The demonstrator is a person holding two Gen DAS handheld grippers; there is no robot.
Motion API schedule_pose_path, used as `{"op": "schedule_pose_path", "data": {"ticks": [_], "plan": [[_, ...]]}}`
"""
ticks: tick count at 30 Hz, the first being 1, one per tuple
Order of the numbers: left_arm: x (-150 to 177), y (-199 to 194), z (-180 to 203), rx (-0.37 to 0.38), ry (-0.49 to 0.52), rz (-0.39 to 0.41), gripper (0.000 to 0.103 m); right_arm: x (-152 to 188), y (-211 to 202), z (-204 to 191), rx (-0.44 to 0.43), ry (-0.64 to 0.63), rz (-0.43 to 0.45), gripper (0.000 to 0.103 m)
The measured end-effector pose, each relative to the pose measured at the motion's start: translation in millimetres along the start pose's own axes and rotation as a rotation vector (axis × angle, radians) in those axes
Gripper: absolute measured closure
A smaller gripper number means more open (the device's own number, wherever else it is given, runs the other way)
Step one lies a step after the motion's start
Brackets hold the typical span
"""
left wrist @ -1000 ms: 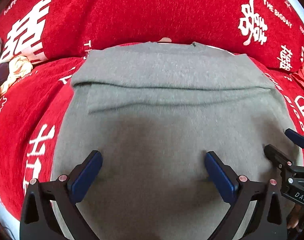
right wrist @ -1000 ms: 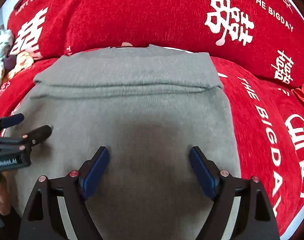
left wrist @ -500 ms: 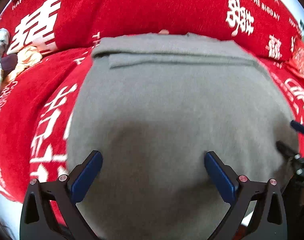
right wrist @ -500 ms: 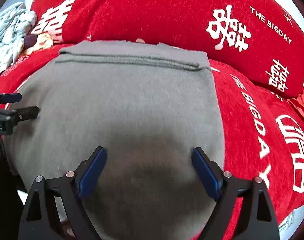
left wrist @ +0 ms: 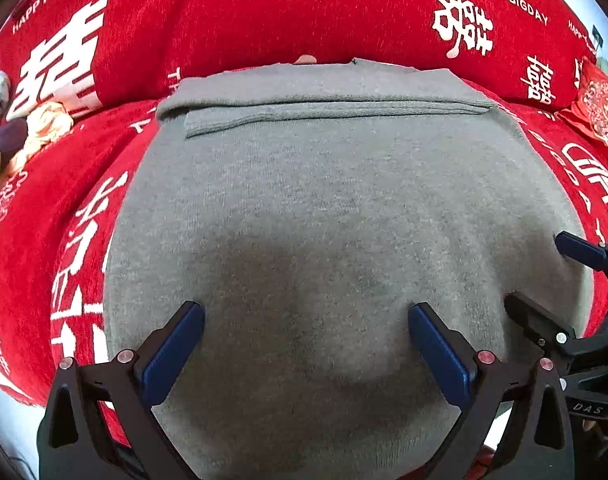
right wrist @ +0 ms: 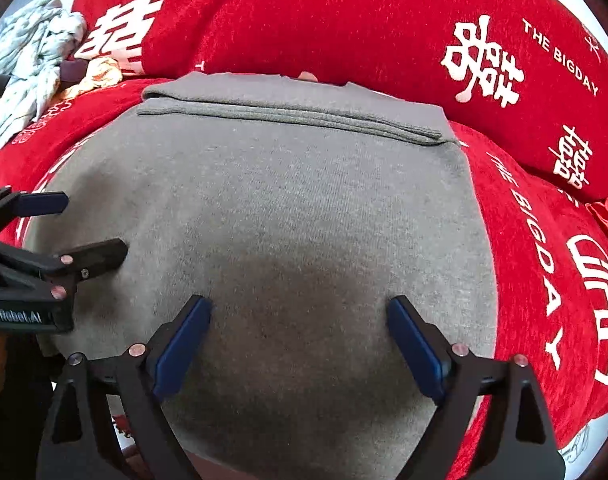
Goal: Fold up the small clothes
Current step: 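Open both tools and lift them off the folded sweater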
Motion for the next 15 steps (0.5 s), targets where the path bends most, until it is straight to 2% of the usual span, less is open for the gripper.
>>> {"op": "schedule_pose_path", "data": {"ticks": [3, 10, 12, 15], "plan": [[3, -3, -1, 0.001, 0.011, 0.003, 0.001, 8, -2, 3, 0.004, -0.016, -0.007, 0.001], [5, -6, -4, 0.006, 0.004, -0.002, 0.001, 15, -7, 3, 0.020, -0.011, 0.026, 0.001], [7, -13, -11, 0.000, -0.027, 0.004, 0.001, 14, -9, 5, 0.010, -0.012, 0.006, 0.001], [15, -33, -46, -0.019, -0.147, 0.033, 0.001, 15, -23, 24, 0.029, 0.042, 0.017, 0.001]]}}
Point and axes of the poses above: each gripper's, at about its wrist camera, not at the fingertips, and y roughly the way its jaws point, z to its right, x to its underside, the point moved 2 cm from there along y, roughly the way its jaws point, and after that the axes turned 14 degrees about z, right-handed, at the moved point
